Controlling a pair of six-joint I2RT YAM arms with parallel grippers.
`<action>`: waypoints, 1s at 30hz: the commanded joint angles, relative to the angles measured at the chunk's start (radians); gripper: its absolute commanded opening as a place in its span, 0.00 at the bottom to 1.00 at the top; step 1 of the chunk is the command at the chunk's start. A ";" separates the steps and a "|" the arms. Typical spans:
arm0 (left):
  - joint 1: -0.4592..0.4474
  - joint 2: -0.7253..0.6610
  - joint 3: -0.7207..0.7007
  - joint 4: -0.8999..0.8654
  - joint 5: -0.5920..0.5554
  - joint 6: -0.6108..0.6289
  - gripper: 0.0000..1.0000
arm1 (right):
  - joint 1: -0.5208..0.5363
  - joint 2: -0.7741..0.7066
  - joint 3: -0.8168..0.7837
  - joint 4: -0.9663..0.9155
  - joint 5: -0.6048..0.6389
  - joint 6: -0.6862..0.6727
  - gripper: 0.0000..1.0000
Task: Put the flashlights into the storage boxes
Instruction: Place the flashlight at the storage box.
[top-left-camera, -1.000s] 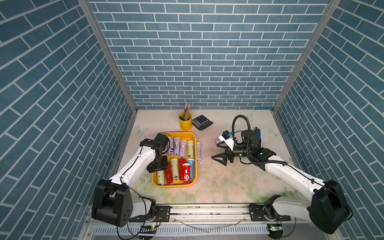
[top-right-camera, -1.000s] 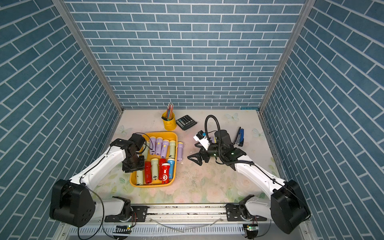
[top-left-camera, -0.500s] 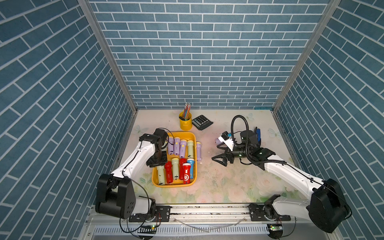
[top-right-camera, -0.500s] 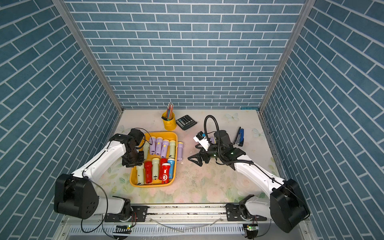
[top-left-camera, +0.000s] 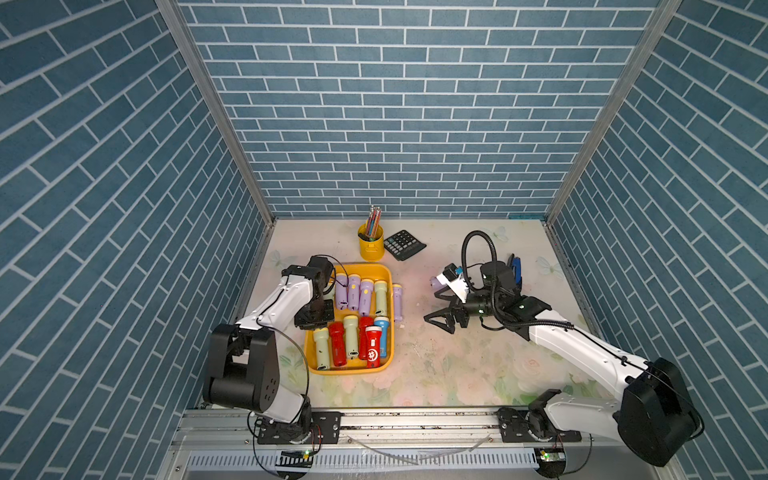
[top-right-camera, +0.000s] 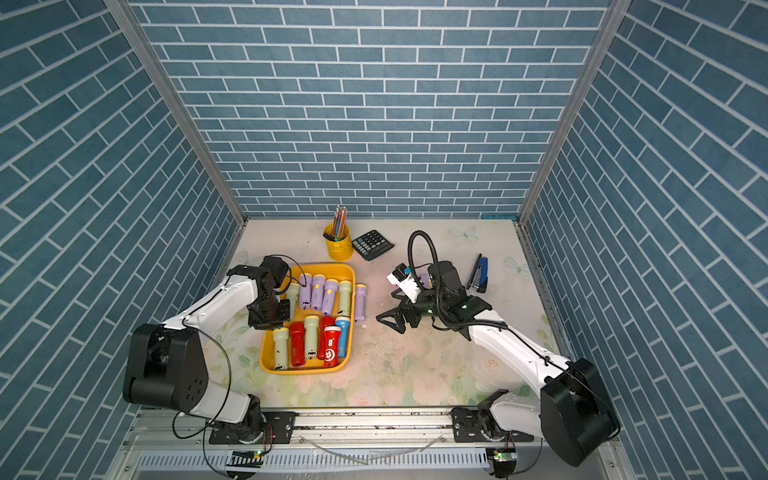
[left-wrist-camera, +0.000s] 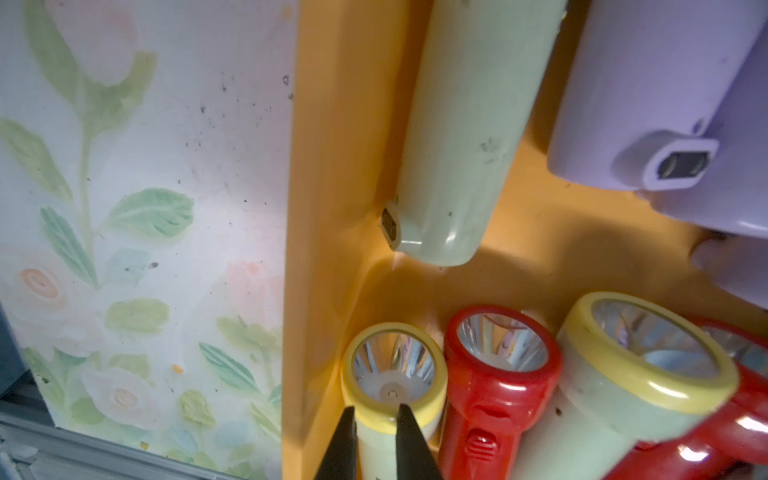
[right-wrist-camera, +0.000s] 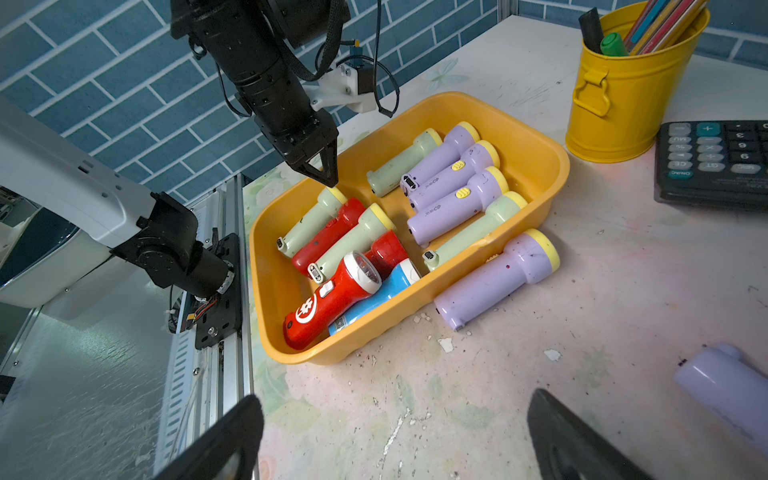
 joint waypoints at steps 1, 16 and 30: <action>0.008 0.026 -0.044 0.027 0.014 0.014 0.19 | 0.003 -0.011 0.018 -0.011 0.001 -0.039 0.99; 0.008 -0.189 0.072 -0.046 0.048 0.007 0.39 | 0.002 -0.004 0.038 -0.001 0.052 0.023 0.99; 0.005 -0.487 -0.212 0.471 0.405 -0.181 0.47 | -0.022 0.203 0.248 -0.172 0.330 0.475 0.99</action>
